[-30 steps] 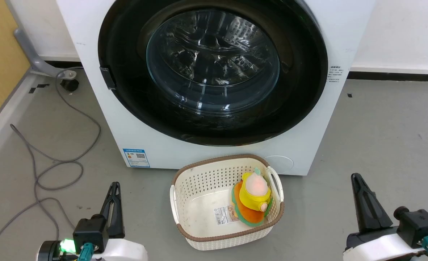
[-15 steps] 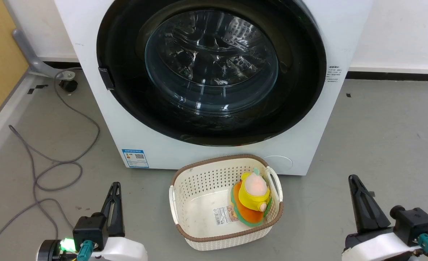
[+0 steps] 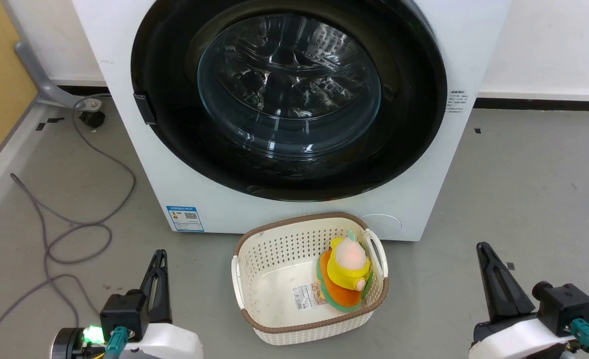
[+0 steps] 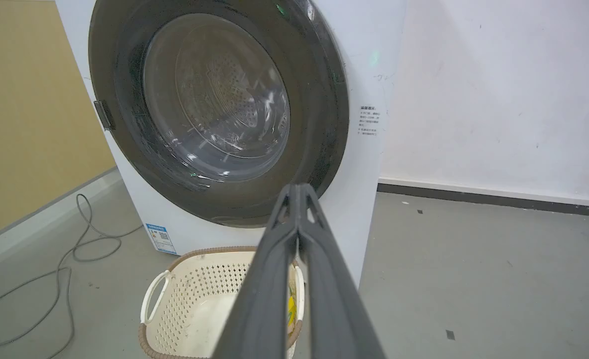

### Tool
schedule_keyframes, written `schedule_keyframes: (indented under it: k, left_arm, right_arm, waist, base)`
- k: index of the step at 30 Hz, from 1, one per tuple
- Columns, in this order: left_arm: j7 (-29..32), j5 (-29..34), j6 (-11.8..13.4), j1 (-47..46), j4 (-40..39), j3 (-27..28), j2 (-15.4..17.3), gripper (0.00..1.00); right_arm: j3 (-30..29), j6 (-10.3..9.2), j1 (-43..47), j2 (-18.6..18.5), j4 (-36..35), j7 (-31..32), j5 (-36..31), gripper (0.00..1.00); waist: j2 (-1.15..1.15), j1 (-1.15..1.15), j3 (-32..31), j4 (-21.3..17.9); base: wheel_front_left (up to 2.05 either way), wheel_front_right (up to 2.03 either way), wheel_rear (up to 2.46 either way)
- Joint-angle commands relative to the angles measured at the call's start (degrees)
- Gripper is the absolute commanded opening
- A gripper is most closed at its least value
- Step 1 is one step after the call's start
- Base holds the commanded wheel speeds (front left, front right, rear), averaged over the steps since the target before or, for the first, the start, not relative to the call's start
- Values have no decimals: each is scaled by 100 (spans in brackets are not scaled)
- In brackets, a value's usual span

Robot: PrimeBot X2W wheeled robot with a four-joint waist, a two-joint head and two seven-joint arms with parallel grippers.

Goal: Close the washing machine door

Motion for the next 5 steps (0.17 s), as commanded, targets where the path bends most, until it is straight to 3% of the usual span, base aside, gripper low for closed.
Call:
schedule_keyframes:
  k: [1,5]
  left_arm:
    - [35,50,-50,-66,-33,17,-9,0]
    - [82,54,-75,-72,-43,26,-13,0]
  right_arm:
    - [12,-3,-71,16,-38,39,-60,0]
    - [16,-3,-76,17,-41,86,-85,0]
  waist:
    - [0,0,-1,-3]
    - [0,0,-2,-10]
  base:
    - [0,0,0]
    - [0,0,0]
